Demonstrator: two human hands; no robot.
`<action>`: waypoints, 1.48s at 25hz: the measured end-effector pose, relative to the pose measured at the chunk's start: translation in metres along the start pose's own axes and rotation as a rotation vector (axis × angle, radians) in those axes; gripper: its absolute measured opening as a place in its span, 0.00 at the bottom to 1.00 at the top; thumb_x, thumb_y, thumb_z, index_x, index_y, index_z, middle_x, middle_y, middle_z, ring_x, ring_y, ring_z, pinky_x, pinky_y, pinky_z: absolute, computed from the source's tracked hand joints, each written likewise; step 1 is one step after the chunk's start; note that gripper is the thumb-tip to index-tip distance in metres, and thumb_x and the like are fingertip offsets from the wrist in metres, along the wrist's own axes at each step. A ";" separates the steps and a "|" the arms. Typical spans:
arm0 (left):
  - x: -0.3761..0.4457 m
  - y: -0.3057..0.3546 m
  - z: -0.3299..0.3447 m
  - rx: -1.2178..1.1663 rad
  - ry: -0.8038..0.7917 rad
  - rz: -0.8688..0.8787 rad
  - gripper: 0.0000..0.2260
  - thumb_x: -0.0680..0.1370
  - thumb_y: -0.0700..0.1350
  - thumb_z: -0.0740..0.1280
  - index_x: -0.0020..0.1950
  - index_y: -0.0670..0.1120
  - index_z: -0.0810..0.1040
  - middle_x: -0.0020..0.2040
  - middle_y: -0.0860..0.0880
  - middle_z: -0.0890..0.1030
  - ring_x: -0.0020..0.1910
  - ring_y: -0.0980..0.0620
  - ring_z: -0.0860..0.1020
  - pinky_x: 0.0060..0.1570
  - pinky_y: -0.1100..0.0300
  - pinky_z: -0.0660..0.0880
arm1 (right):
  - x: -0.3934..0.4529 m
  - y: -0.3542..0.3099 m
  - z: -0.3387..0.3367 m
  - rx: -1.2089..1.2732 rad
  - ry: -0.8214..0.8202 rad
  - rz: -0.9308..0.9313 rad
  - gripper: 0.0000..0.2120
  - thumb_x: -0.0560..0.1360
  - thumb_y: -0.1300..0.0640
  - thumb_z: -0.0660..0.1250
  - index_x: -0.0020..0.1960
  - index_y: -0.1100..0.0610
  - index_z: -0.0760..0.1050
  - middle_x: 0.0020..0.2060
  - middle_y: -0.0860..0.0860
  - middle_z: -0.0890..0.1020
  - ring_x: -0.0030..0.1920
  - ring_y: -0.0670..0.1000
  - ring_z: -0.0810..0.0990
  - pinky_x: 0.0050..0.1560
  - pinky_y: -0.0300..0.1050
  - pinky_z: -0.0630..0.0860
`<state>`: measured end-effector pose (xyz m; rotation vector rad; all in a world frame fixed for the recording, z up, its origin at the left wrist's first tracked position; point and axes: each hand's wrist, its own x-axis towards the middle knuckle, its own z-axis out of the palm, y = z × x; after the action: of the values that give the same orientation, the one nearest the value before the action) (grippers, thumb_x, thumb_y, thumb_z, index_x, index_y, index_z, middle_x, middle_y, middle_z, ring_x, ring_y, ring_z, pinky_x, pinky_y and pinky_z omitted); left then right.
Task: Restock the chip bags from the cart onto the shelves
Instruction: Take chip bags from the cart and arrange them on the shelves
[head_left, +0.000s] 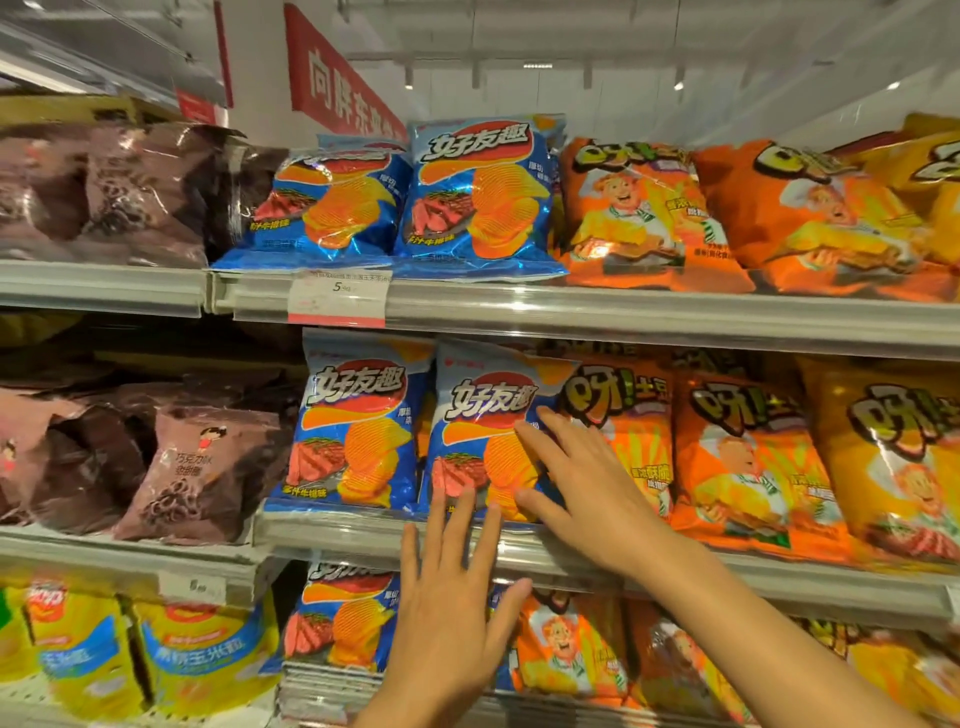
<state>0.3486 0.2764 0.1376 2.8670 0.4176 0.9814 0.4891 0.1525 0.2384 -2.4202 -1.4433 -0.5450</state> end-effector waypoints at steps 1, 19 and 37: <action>0.003 0.004 -0.001 -0.020 0.015 0.035 0.32 0.82 0.68 0.48 0.82 0.57 0.45 0.83 0.52 0.42 0.81 0.49 0.37 0.75 0.45 0.41 | -0.003 0.000 -0.003 0.042 0.036 0.003 0.35 0.81 0.40 0.61 0.83 0.44 0.49 0.83 0.51 0.51 0.82 0.53 0.51 0.81 0.53 0.55; 0.020 0.020 0.001 -0.019 -0.011 0.058 0.31 0.79 0.71 0.42 0.79 0.64 0.37 0.82 0.56 0.36 0.79 0.52 0.30 0.78 0.45 0.36 | 0.043 0.010 -0.047 0.014 -0.039 0.025 0.43 0.75 0.37 0.69 0.82 0.44 0.53 0.79 0.56 0.61 0.78 0.60 0.61 0.75 0.53 0.65; 0.065 0.089 0.020 -0.053 -0.098 0.218 0.31 0.78 0.69 0.49 0.78 0.58 0.65 0.79 0.56 0.62 0.79 0.45 0.58 0.74 0.36 0.42 | -0.129 0.093 -0.001 -0.202 0.037 0.193 0.34 0.81 0.35 0.52 0.82 0.39 0.45 0.83 0.43 0.44 0.80 0.49 0.30 0.78 0.54 0.28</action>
<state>0.4301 0.2093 0.1745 2.9427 0.0709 0.8612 0.5156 0.0077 0.1779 -2.6522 -1.1733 -0.7155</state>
